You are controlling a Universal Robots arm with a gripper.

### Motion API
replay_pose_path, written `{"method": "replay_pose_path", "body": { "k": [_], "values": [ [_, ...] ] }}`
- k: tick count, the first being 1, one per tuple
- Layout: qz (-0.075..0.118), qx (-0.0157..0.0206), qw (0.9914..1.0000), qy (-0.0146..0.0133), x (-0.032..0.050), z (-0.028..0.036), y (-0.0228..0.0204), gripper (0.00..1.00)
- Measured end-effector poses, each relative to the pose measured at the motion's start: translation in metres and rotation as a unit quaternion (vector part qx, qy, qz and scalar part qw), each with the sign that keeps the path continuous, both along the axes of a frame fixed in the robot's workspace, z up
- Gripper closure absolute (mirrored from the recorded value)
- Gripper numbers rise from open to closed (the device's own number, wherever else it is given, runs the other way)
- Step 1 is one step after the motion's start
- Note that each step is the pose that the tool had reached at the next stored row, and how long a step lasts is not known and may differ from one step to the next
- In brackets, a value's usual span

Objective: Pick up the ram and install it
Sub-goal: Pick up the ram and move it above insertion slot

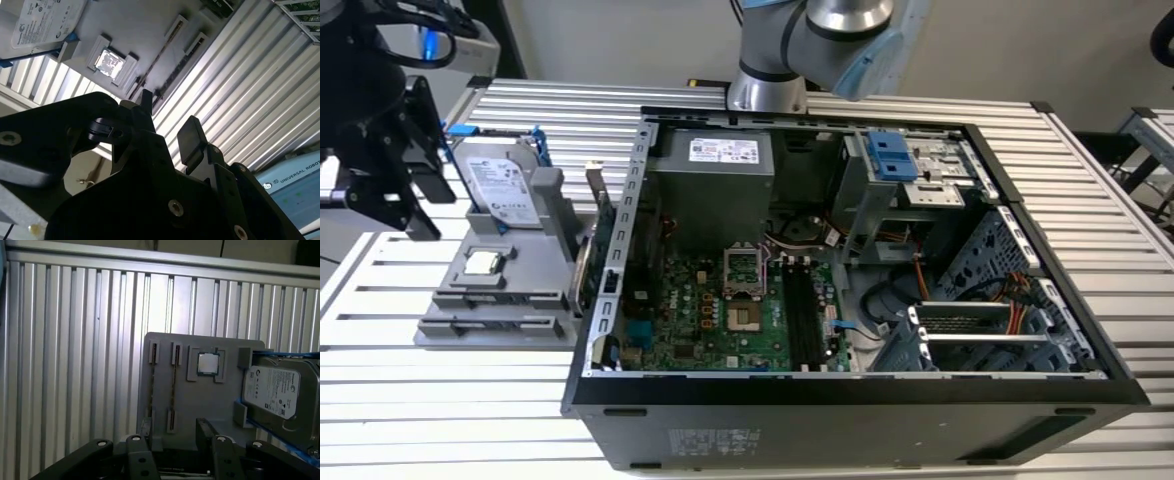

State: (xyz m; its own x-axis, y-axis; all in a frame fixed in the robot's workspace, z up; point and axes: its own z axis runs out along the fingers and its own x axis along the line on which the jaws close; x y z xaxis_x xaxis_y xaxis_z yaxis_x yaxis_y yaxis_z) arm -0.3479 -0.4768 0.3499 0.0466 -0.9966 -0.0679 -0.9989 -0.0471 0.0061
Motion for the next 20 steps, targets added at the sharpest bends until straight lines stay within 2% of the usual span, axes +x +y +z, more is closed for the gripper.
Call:
{"method": "replay_pose_path", "body": {
  "k": [10,20],
  "values": [
    [0.0,-0.0007,1.0,0.0,0.0,-0.0066,0.0002,0.0],
    [0.0,-0.0054,0.99999,0.0,0.0,-0.0114,0.0021,0.0]
  ]
}}
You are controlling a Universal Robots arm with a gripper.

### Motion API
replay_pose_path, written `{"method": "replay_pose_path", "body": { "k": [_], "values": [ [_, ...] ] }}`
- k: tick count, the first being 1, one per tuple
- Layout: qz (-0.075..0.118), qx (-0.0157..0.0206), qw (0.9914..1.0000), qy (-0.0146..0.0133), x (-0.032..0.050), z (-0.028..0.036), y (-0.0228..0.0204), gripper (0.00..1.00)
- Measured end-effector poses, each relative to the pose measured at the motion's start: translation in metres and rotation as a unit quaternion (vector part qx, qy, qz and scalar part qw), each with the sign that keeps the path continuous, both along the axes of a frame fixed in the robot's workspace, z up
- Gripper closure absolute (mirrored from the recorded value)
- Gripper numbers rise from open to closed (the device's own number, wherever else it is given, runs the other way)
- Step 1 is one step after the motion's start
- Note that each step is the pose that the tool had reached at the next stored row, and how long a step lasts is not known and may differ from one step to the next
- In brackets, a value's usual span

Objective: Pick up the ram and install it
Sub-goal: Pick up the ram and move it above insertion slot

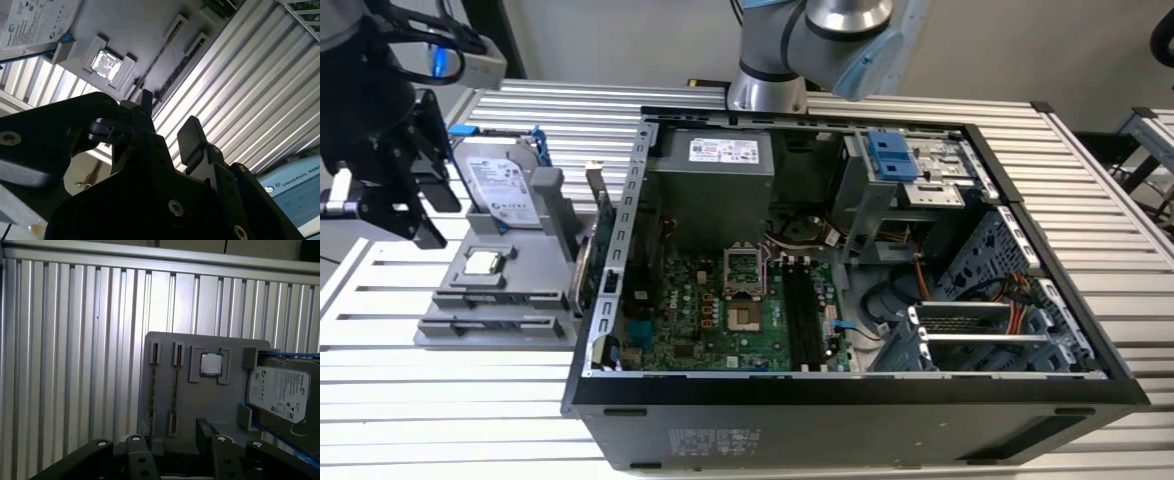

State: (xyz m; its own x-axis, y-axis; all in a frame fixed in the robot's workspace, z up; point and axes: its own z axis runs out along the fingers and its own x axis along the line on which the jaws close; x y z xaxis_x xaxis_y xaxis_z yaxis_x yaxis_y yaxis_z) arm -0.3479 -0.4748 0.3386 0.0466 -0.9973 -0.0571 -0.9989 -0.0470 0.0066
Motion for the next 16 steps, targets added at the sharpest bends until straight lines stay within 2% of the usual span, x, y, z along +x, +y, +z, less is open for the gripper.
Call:
{"method": "replay_pose_path", "body": {
  "k": [16],
  "values": [
    [0.0,-0.0003,1.0,0.0,0.0,-0.0032,0.0008,0.0]
  ]
}}
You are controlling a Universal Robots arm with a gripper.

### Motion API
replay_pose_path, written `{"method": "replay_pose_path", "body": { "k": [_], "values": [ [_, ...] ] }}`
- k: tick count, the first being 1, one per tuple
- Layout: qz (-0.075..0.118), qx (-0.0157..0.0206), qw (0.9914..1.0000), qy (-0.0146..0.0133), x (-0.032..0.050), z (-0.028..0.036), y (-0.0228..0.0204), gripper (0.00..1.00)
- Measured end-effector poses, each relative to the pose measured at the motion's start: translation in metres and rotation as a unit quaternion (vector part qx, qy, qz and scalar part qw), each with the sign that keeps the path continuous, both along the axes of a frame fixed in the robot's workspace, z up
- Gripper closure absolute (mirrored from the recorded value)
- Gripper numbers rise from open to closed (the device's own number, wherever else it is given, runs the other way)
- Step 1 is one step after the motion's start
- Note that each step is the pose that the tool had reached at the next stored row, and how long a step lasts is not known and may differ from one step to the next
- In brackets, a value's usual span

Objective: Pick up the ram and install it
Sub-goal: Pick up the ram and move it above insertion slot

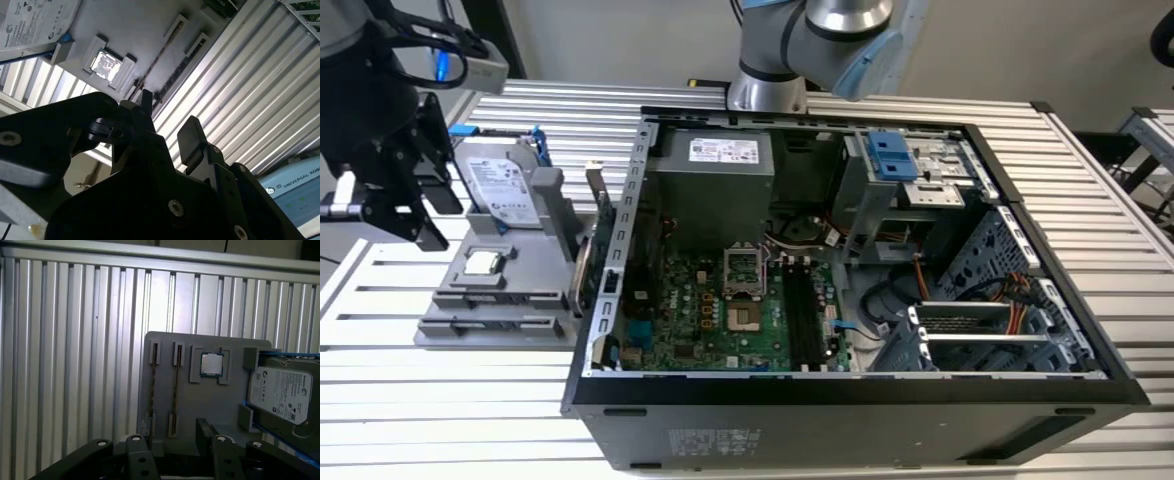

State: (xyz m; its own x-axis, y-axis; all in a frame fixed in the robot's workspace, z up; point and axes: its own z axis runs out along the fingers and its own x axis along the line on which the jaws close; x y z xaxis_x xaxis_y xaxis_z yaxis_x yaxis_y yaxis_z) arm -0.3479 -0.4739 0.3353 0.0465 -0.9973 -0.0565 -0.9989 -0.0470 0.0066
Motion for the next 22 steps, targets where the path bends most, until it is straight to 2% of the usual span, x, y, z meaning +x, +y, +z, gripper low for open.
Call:
{"method": "replay_pose_path", "body": {
  "k": [6,15,22],
  "values": [
    [0.0,0.0,1.0,0.0,0.0,-0.0047,0.0003,0.0],
    [-0.001,-0.002,1.0,0.0,0.0,-0.021,0.0016,0.0],
    [-0.018,-0.0022,0.99984,0.0002,0.0,-0.0336,0.0022,0.0]
  ]
}}
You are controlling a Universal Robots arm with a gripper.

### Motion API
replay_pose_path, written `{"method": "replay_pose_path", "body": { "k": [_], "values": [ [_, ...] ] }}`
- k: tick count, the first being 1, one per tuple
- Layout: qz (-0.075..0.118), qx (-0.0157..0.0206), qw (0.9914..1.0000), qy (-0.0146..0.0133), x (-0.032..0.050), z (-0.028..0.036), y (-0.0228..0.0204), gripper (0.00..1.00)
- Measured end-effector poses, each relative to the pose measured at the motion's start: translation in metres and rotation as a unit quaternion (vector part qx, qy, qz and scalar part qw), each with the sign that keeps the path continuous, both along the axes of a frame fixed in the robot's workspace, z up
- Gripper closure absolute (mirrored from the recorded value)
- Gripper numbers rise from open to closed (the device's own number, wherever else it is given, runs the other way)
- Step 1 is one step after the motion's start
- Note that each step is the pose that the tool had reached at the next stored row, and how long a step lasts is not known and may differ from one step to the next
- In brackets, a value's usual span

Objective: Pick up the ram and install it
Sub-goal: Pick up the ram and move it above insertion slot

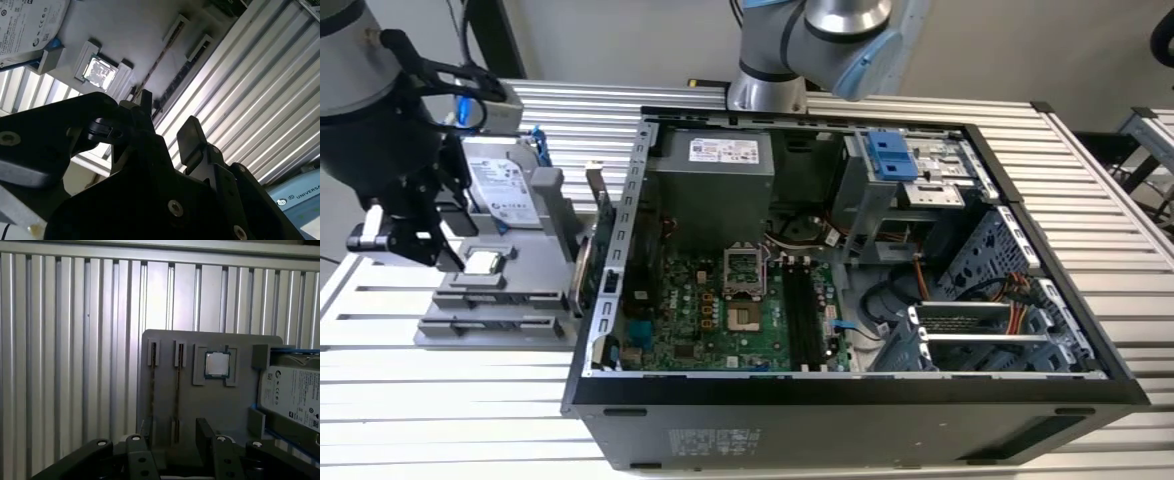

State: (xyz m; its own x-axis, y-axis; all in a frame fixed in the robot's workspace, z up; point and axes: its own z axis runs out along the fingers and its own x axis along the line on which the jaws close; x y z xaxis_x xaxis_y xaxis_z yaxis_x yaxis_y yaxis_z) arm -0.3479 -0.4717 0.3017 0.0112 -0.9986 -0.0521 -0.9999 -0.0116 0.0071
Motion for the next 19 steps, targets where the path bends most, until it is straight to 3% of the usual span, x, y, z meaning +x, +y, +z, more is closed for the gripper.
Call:
{"method": "replay_pose_path", "body": {
  "k": [6,19],
  "values": [
    [-0.01,-0.0001,0.99994,0.0014,-0.0001,-0.0096,0.0004,0.0],
    [-0.012,-0.0001,0.99992,0.0015,-0.0009,-0.0331,-0.0006,0.0]
  ]
}}
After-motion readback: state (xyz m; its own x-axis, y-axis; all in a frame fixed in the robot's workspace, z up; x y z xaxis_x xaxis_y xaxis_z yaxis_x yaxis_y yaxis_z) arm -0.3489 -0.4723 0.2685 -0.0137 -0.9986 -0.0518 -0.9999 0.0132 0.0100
